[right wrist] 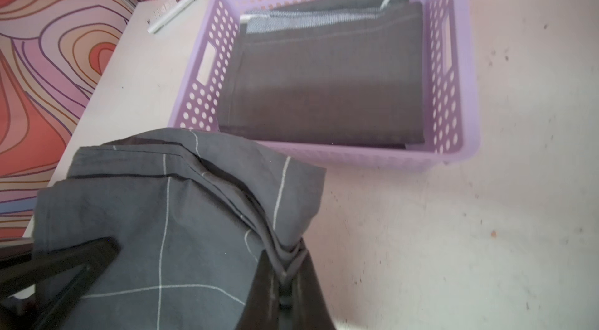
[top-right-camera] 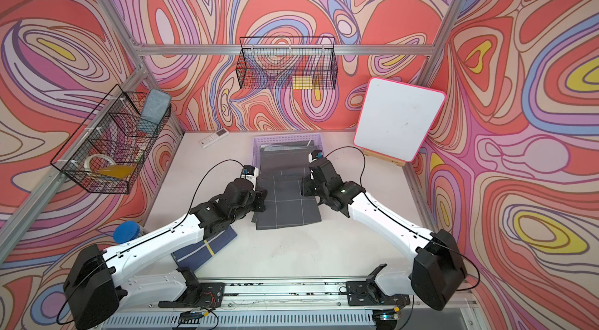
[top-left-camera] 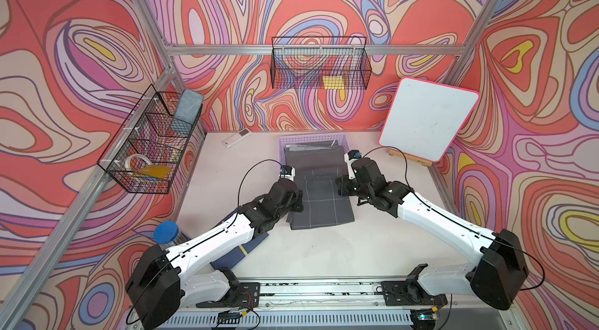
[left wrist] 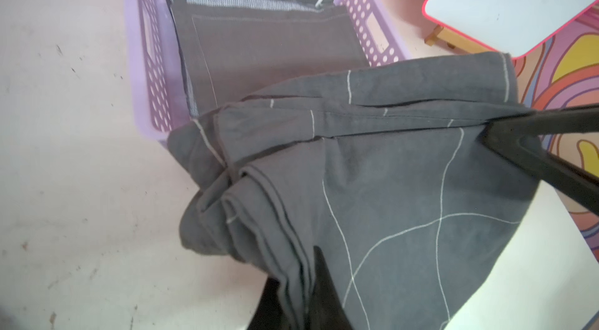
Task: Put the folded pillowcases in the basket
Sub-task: Place the pillowcase in the basket.
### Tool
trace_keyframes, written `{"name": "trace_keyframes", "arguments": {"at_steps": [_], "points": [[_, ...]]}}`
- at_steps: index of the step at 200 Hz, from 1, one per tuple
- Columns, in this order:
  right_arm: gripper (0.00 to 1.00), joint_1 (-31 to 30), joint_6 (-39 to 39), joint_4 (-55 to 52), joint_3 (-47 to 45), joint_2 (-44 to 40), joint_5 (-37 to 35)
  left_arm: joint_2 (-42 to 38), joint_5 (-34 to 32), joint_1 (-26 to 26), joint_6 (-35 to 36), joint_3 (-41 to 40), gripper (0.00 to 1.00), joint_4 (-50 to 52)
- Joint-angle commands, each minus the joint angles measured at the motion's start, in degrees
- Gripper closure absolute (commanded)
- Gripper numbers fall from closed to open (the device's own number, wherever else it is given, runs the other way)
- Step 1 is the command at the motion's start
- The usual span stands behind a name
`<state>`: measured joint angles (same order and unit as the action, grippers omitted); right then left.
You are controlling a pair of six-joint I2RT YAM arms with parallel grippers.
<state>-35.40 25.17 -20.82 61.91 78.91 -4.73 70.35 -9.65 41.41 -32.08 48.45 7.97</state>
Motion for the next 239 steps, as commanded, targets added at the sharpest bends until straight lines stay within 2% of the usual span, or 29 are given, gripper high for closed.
{"name": "trace_keyframes", "arguments": {"at_steps": [1,56,83,153,192,239], "points": [[1.00,2.7,-4.6,3.3,4.5,3.8,-0.7,2.7,2.3,-3.0,5.6,4.5,1.00,-2.0],[1.00,9.4,-8.2,9.3,16.1,16.9,4.7,14.6,10.1,-11.7,11.0,14.6,1.00,-9.1],[1.00,11.9,-8.6,11.6,21.1,22.2,6.5,21.3,11.7,-13.6,15.2,18.9,1.00,-13.3],[1.00,14.5,-9.5,9.2,35.8,36.0,9.4,35.0,16.9,-18.9,13.7,31.2,1.00,-12.0],[1.00,15.4,-9.0,8.9,37.0,38.9,10.4,40.4,21.0,-21.0,12.4,33.1,1.00,-12.2],[1.00,16.1,-8.6,8.8,37.3,41.5,11.5,43.7,22.7,-22.0,10.9,33.5,1.00,-12.8]]}}
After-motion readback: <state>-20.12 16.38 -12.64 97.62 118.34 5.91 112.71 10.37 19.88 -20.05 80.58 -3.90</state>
